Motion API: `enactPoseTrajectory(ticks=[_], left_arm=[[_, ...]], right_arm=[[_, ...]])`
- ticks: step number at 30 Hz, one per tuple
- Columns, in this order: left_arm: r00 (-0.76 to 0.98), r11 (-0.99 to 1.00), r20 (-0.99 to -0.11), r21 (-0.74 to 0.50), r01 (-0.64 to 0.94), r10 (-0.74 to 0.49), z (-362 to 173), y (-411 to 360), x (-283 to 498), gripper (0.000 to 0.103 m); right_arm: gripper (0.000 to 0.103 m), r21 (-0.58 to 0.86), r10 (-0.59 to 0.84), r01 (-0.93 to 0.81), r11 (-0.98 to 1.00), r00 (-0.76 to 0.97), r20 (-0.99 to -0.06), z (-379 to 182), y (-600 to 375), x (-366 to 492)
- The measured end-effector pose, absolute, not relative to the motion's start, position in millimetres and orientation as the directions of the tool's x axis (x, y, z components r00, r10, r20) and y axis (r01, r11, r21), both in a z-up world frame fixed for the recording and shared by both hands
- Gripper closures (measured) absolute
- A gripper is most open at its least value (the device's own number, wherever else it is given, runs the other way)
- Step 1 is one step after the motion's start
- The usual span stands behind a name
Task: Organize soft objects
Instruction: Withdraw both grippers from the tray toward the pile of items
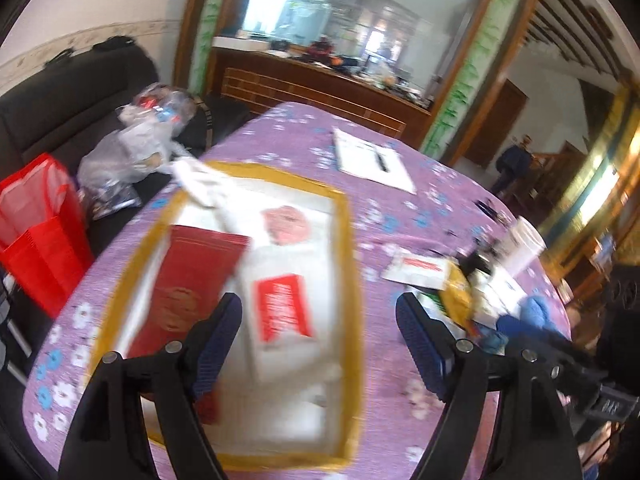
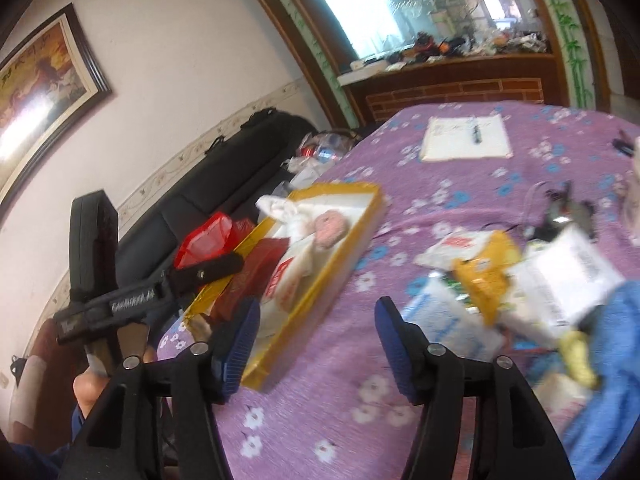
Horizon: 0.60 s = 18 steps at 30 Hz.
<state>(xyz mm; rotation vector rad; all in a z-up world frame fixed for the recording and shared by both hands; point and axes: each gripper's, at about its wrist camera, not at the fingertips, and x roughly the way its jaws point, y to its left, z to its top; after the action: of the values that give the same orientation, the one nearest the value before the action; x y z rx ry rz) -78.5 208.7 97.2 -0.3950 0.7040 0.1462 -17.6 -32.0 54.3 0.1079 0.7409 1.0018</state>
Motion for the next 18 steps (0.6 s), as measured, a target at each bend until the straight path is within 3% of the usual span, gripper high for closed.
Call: enactPoseTrajectory(ticks=[4, 12, 18], left_arm=[[0.754, 0.942, -0.655, -0.275, -0.19, -0.039, 98.2, 169.1, -69.5, 0.024], [0.714, 0.966, -0.691, -0.244, -0.086, -0.111, 84.2, 111.8, -54.0, 0.024], [0.683, 0.972, -0.721, -0.226, -0.068, -0.12, 65.9, 83.7, -45.8, 0.023]], right_arm=[[0.023, 0.339, 0.759, -0.712, 0.615, 0.417, -0.5, 71.6, -67.2, -16.5], [0.022, 0.28, 0.701, -0.659, 0.698, 0.548, -0.457, 87.2, -137.6, 4.9], [0.022, 0.4, 0.675, -0.545, 0.737, 0.597, -0.432, 64.7, -201.6, 41.5]])
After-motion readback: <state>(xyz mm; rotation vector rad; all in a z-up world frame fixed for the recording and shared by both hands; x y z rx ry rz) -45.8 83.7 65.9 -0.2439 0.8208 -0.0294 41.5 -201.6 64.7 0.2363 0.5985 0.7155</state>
